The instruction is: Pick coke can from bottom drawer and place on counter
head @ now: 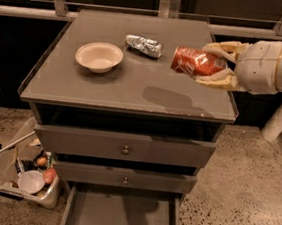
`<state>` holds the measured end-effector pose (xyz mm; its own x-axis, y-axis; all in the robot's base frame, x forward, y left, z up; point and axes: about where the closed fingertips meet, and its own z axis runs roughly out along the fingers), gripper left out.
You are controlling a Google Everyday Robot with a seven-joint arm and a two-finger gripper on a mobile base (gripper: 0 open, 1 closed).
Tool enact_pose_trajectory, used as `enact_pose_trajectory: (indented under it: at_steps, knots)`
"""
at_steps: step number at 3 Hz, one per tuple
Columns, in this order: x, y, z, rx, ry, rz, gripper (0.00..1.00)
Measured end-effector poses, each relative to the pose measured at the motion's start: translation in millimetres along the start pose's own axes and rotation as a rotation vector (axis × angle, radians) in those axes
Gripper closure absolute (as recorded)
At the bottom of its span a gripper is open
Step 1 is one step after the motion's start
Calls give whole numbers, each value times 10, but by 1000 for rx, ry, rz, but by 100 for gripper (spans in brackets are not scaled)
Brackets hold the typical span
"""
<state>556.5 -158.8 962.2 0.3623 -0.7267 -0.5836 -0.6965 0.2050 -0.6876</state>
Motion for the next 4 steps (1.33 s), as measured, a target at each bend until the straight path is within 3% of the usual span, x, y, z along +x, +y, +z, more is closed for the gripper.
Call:
enact_pose_trajectory:
  at_steps: [2,3,4]
  knots:
    - [123,-3,652,-131,-119,122,100]
    - [259,-2,897,-169,-125,172,100]
    - [484,-4,1079,-177,-77,254,100]
